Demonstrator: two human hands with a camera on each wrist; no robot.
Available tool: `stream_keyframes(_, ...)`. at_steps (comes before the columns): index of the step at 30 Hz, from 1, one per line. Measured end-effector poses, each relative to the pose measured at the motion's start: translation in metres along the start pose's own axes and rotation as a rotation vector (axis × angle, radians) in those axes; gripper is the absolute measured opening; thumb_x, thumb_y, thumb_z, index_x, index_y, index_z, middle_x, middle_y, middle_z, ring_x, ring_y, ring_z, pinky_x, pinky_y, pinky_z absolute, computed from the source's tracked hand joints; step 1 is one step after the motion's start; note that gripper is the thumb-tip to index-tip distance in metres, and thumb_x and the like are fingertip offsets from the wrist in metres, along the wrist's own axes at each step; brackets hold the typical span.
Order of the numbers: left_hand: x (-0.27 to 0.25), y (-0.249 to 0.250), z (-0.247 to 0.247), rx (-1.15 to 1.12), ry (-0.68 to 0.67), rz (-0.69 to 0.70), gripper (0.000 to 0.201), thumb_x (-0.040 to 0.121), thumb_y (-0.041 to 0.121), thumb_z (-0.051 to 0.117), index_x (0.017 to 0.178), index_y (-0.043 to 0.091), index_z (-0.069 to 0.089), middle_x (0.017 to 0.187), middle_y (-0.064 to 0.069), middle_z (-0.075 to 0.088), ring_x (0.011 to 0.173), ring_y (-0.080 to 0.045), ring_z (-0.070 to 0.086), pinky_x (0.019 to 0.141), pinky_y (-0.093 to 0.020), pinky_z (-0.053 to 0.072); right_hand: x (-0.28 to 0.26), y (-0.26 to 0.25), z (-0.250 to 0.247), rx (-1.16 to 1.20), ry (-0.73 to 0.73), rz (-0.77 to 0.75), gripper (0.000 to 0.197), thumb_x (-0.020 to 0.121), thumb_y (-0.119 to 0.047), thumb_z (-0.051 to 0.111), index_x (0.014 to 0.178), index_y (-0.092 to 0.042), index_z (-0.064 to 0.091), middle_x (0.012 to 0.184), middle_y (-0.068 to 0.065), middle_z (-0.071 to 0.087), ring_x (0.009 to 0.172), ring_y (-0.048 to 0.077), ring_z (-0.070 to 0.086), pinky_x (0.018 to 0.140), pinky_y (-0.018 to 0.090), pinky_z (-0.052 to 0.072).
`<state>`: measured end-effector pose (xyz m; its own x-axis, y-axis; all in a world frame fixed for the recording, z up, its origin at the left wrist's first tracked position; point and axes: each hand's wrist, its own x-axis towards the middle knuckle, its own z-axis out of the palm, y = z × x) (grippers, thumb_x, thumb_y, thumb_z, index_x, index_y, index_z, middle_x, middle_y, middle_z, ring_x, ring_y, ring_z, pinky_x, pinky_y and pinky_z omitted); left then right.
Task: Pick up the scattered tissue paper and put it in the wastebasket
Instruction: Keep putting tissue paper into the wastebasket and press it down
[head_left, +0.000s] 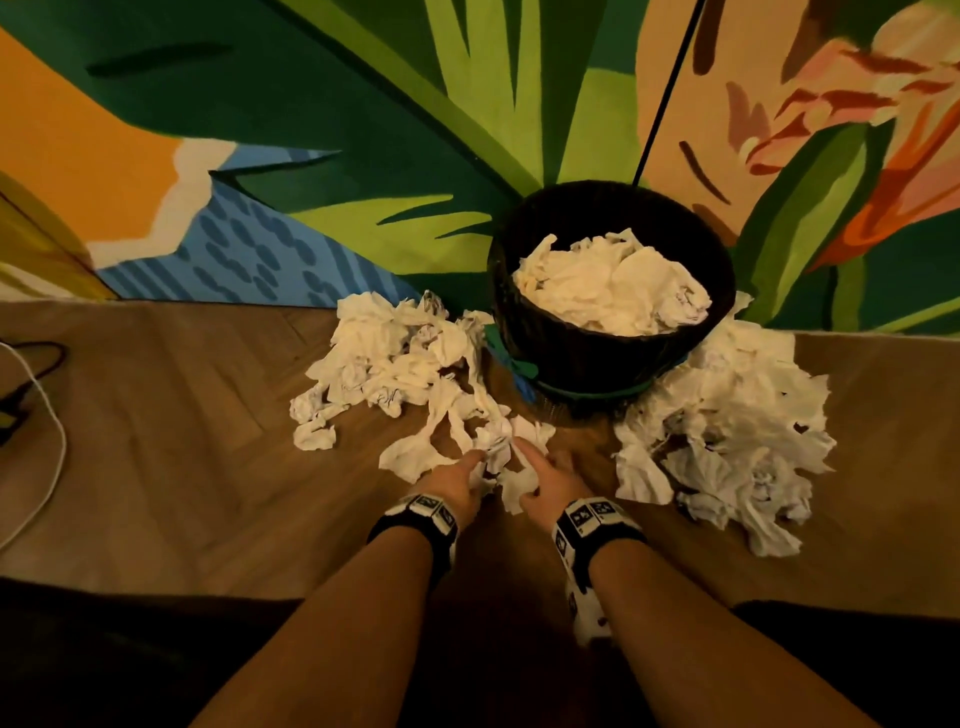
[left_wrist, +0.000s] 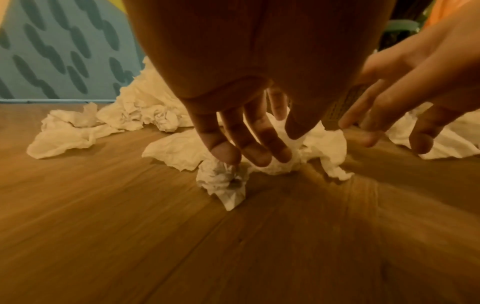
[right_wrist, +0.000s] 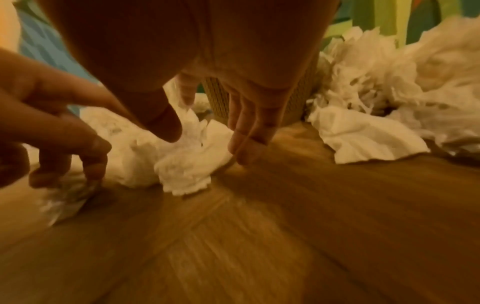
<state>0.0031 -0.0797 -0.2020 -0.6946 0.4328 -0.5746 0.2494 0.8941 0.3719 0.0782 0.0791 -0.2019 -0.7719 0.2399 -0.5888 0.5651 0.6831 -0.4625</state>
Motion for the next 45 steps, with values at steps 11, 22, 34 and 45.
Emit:
stream_keyframes(11,0.015,-0.004,0.002,0.022,0.109,0.007,0.019,0.097,0.039,0.054,0.112,0.027,0.057,0.115,-0.005,0.062,0.102,-0.024,0.060,0.084,-0.035,0.051,0.017,0.025,0.028,-0.013,0.089,0.128,0.021,0.088,-0.029,0.066,0.107,-0.021,0.068,0.116,0.005,0.065,0.103,0.023,0.061,0.088,0.029,0.050)
stream_keyframes(22,0.020,-0.020,-0.026,-0.866,0.853,-0.332,0.007,0.098,0.017,0.044,0.094,0.021,0.041,0.074,0.002,0.055,0.068,-0.025,0.058,0.061,-0.030,0.043,0.019,0.040,0.014,0.571,0.350,0.383,0.041,0.099,-0.036,0.041,0.110,-0.005,0.066,0.109,0.017,0.065,0.102,0.035,0.061,0.090,0.037,0.047)
stream_keyframes(34,0.007,-0.030,0.017,-0.042,0.013,-0.249,0.074,0.085,0.031,0.073,0.144,0.030,0.029,0.152,-0.011,0.017,0.135,-0.037,0.035,0.105,-0.049,0.045,0.026,0.044,0.023,0.130,0.348,0.129,0.060,0.083,0.006,0.051,0.131,-0.030,0.053,0.150,0.007,0.028,0.137,0.035,0.025,0.112,0.044,0.030)
stream_keyframes(45,0.009,-0.038,0.018,0.016,0.028,-0.286,0.053,0.096,0.008,0.055,0.144,0.015,0.033,0.155,-0.015,0.013,0.130,-0.035,0.043,0.105,-0.044,0.046,0.016,0.047,0.032,-0.030,0.059,0.109,0.052,0.092,0.002,0.051,0.141,-0.013,0.051,0.149,0.010,0.040,0.135,0.027,0.041,0.114,0.031,0.032)
